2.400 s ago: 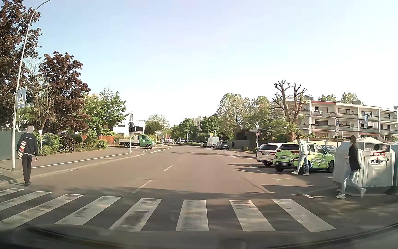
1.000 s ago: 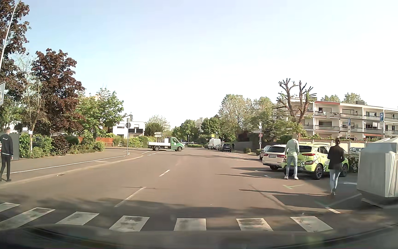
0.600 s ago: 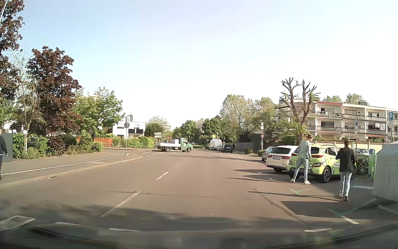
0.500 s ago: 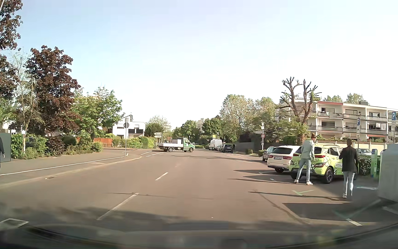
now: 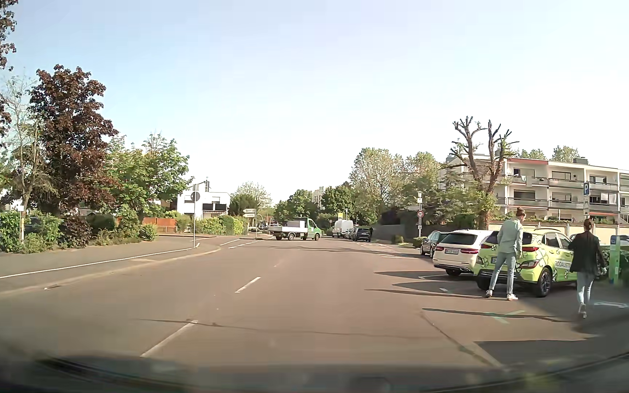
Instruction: Follow the waypoints while adhering to traffic rules and regulations
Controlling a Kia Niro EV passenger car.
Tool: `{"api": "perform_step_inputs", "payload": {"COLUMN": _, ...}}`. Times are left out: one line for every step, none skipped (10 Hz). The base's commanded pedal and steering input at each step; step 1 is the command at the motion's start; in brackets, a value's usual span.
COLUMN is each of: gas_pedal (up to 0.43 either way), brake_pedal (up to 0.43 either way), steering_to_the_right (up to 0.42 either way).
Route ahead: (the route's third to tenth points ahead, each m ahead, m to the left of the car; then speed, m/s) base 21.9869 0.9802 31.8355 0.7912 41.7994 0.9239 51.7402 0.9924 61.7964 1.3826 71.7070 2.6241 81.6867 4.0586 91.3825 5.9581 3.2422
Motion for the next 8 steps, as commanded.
{"api": "perform_step_inputs", "payload": {"gas_pedal": 0.28, "brake_pedal": 0.03, "steering_to_the_right": -0.015}}
{"api": "perform_step_inputs", "payload": {"gas_pedal": 0.28, "brake_pedal": 0.03, "steering_to_the_right": -0.015}}
{"api": "perform_step_inputs", "payload": {"gas_pedal": 0.28, "brake_pedal": 0.03, "steering_to_the_right": -0.015}}
{"api": "perform_step_inputs", "payload": {"gas_pedal": 0.28, "brake_pedal": 0.03, "steering_to_the_right": -0.015}}
{"api": "perform_step_inputs", "payload": {"gas_pedal": 0.28, "brake_pedal": 0.03, "steering_to_the_right": -0.015}}
{"api": "perform_step_inputs", "payload": {"gas_pedal": 0.28, "brake_pedal": 0.03, "steering_to_the_right": -0.015}}
{"api": "perform_step_inputs", "payload": {"gas_pedal": 0.28, "brake_pedal": 0.03, "steering_to_the_right": -0.015}}
{"api": "perform_step_inputs", "payload": {"gas_pedal": 0.28, "brake_pedal": 0.03, "steering_to_the_right": -0.015}}
